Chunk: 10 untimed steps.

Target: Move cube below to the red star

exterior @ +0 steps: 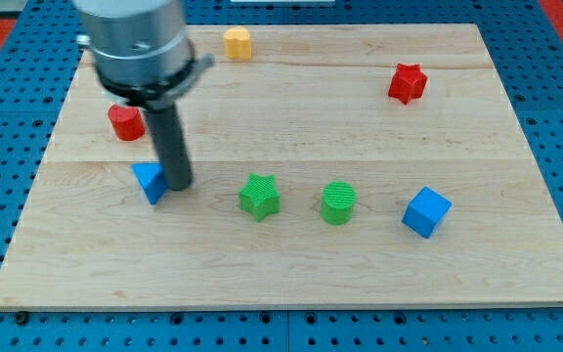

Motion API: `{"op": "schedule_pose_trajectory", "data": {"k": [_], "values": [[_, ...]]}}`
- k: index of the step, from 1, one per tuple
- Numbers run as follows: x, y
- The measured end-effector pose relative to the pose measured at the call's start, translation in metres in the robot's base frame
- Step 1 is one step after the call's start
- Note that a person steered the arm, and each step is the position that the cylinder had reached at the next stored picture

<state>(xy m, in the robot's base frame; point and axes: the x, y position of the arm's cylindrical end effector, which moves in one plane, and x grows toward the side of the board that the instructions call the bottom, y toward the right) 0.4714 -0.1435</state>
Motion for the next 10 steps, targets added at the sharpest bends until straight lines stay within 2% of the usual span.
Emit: {"op": "schedule_pose_trajectory", "data": {"k": [1,2,3,4,6,7,9,10], "values": [[-0.005,-0.019],[0.004,0.032],[0.034,0.055],[0.015,0.107],[-0.015,0.143],[-0.002,0.168],[0.053,0.135],[0.073,0.145]]}}
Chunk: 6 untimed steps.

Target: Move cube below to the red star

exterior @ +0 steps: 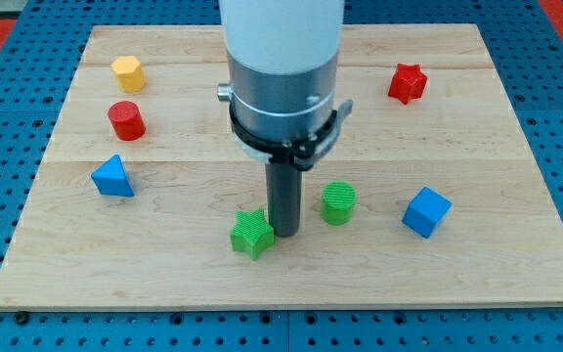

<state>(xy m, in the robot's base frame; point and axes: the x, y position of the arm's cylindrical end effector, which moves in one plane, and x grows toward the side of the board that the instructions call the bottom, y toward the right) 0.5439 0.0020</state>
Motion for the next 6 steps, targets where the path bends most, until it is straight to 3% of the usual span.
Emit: {"op": "schedule_pose_trajectory", "data": {"k": [2,5,6], "values": [[0.028,0.134],[-0.074,0.173],[-0.084,0.169]]}}
